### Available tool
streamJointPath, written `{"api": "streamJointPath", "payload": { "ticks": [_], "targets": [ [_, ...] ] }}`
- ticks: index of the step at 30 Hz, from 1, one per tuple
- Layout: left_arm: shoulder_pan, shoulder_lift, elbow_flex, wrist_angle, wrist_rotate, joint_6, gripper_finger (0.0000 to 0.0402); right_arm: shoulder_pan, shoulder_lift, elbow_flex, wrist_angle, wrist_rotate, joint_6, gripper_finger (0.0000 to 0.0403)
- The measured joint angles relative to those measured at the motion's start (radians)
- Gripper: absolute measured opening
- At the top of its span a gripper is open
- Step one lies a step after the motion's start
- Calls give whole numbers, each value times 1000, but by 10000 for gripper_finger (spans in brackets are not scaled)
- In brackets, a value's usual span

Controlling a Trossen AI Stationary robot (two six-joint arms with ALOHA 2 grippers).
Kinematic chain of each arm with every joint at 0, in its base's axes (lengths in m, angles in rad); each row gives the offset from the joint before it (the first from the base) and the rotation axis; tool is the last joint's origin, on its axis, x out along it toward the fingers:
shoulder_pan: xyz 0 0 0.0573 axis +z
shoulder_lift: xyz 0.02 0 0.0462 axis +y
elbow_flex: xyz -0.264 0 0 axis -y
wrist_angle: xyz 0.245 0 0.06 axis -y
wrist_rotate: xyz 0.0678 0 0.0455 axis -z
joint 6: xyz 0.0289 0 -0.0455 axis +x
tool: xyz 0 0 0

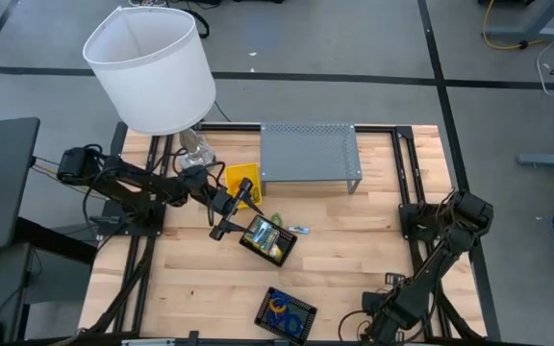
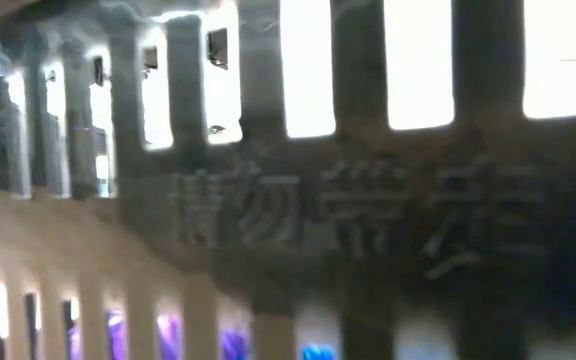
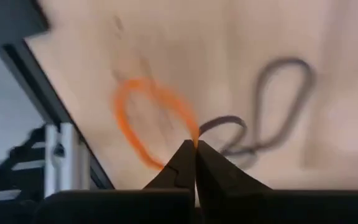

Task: Pick & Place Office Desk Supplies
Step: Put the orange rubber band into the yellow bin

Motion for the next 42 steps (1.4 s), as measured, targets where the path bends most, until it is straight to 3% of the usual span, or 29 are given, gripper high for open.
{"api": "streamJointPath", "payload": {
  "ticks": [4, 9, 20, 25, 35, 42],
  "targets": [
    [0, 0, 0, -8, 0, 2, 260, -18, -1, 59, -72, 46, -26, 2],
    [0, 0, 0, -9, 0, 2, 260, -63, -1, 100, -135, 188, -107, 1],
    [0, 0, 0, -9, 0, -1, 260, -302, -1, 103, -141, 513, -390, 6],
    [0, 0, 0, -21, 0, -1, 260, -412, -2, 103, -74, 504, -531, 50],
    [0, 0, 0, -51, 0, -1, 260, -500, -2, 103, 32, 484, -729, 191],
    [0, 0, 0, -53, 0, 5, 260, -505, -2, 103, 72, 538, -751, 201]
  ]
}}
